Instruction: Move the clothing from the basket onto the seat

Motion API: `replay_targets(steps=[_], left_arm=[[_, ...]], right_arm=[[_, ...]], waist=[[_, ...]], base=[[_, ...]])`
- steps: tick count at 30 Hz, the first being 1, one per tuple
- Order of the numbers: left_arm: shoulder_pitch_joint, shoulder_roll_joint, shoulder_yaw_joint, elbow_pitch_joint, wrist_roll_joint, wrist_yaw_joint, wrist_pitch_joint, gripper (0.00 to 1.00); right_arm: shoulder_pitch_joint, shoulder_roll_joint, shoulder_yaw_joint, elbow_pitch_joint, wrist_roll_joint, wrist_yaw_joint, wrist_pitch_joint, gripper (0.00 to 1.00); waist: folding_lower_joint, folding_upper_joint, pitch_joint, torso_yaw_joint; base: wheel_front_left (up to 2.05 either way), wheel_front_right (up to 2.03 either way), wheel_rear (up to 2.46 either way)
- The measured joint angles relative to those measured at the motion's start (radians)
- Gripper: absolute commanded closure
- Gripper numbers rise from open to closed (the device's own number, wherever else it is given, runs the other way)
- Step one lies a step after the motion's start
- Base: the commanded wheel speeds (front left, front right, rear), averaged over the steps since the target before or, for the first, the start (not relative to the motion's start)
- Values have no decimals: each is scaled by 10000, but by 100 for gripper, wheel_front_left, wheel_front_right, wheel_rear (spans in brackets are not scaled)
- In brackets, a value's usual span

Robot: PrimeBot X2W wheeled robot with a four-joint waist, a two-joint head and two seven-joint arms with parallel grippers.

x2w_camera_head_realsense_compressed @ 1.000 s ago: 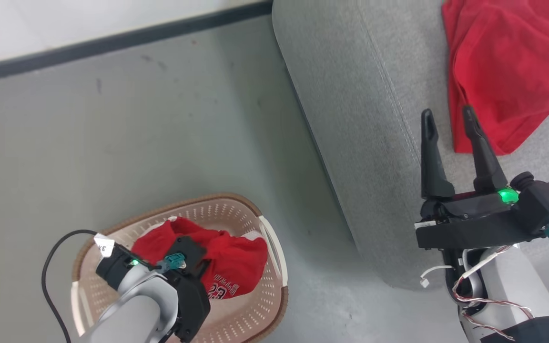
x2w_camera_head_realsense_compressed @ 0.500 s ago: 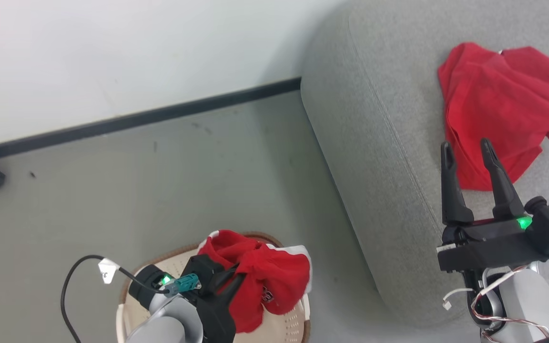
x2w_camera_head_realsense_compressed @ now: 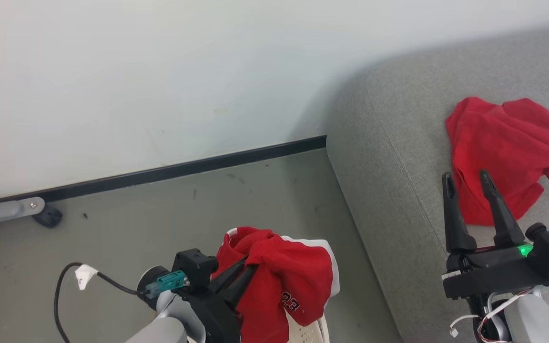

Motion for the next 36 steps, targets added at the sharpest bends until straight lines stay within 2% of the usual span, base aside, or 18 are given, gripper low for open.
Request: replay_targets(steps=[10,18,29,36], left_arm=[[83,341,424,-1275,-255,0,-56,100],[-589,512,918,-2109,-253,2,-63,100],[-1160,652,1252,-2623,-247,184,-61,100],[-1286,681,1327,-2961,-247,303,-31,100]], right_arm=[[484,-10,238,-190,157,109,0,0],[809,-25,619,-267,316,165,0,0],[811,-58,1287,-178,581,194,0,0],[777,-464,1958,-71,934,196,0,0]], waist=[[0,0,-708,305],[1,1,-927,613],[1,2,-1049,663],[1,1,-1063,663]], base=[[0,0,0],[0,0,0],[0,0,0],[0,0,0]])
